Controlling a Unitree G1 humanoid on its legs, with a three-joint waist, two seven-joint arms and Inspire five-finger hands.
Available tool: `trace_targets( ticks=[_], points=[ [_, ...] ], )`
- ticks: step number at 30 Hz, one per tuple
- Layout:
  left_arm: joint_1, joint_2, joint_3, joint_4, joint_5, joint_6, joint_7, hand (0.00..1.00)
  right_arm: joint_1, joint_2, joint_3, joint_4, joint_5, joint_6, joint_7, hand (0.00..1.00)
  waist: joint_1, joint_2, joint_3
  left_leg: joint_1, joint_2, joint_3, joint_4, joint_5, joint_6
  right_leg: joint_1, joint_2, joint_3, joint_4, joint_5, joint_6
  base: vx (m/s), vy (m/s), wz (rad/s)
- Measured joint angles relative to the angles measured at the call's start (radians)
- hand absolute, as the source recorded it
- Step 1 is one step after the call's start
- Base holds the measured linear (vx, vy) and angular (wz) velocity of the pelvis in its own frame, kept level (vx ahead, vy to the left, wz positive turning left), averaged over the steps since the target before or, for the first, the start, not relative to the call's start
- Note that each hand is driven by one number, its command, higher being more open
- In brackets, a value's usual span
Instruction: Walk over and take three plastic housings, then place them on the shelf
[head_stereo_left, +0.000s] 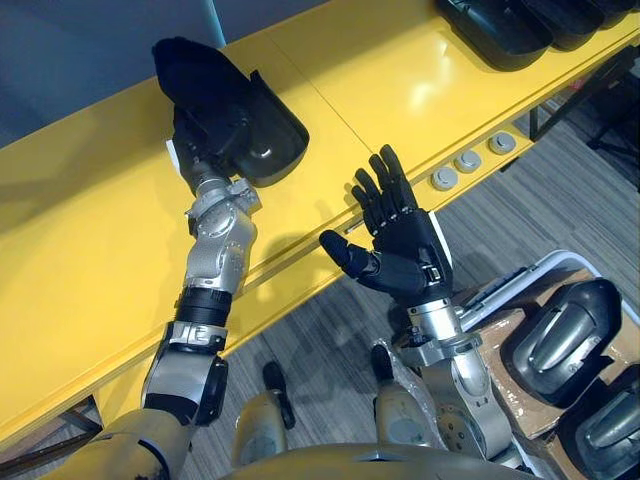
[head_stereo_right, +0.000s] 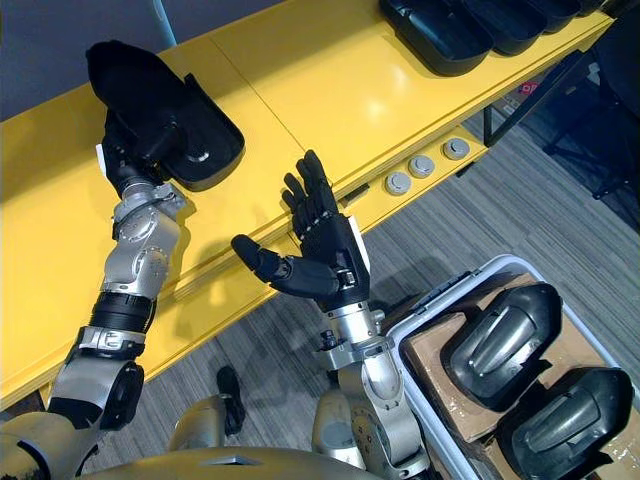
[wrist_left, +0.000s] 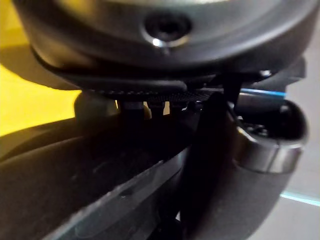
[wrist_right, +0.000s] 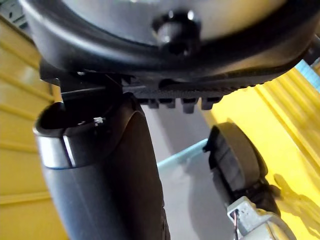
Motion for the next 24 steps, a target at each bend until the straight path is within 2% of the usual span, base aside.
trace_targets(
  ticks=[5,11,14,18,21,24],
  points=[
    [-0.034,0.014,-0.002,0.031,0.001,0.013,-0.002,1.0,-0.001,-0.01,0.014,0.0,0.001,0.0,-0.003,1.0,0.002,-0.001,0.013,0.029,0.0,0.01,-0.052,0.035,-0.007,0.003,0.001,-0.008,0.0,0.0,0.0,-0.01,-0.009,0.02],
    [-0.048,0.048,-0.004,0.047,0.017,0.057,-0.025,1.0,-0.003,-0.01,0.042,0.0,0.033,0.0,-0.021,1.0,-0.002,-0.001,0.019,0.066,-0.002,0.01,-0.114,0.076,-0.018,0.015,0.005,-0.021,0.0,0.0,0.0,0.0,-0.01,0.03],
    [-0.058,0.072,-0.009,0.058,0.026,0.119,-0.048,1.0,-0.007,-0.009,0.049,0.0,0.039,-0.001,-0.028,1.0,-0.001,-0.001,0.018,0.101,-0.003,0.01,-0.152,0.093,-0.021,0.034,0.009,-0.027,0.0,-0.002,-0.002,0.0,-0.003,0.01],
    [-0.075,0.145,-0.012,0.076,0.071,0.224,-0.131,1.0,-0.017,-0.01,0.068,0.0,0.041,-0.001,-0.043,1.0,-0.006,0.001,0.017,0.146,-0.005,0.009,-0.216,0.134,-0.024,0.049,0.016,-0.036,0.0,-0.006,-0.007,0.0,-0.006,0.02],
    [-0.075,0.165,-0.012,0.085,0.117,0.266,-0.159,1.0,-0.021,-0.01,0.073,0.0,0.041,-0.001,-0.052,1.0,-0.01,0.004,0.014,0.179,-0.011,0.006,-0.255,0.157,-0.021,0.067,0.017,-0.045,0.0,-0.009,-0.011,0.0,0.002,0.06],
    [-0.075,0.182,-0.011,0.125,0.14,0.299,-0.168,1.0,-0.017,-0.012,0.08,0.001,0.041,-0.001,-0.065,1.0,-0.025,0.01,-0.023,0.194,-0.019,0.004,-0.283,0.172,-0.02,0.07,0.016,-0.053,0.0,-0.011,-0.014,0.0,0.012,0.04]
  ],
)
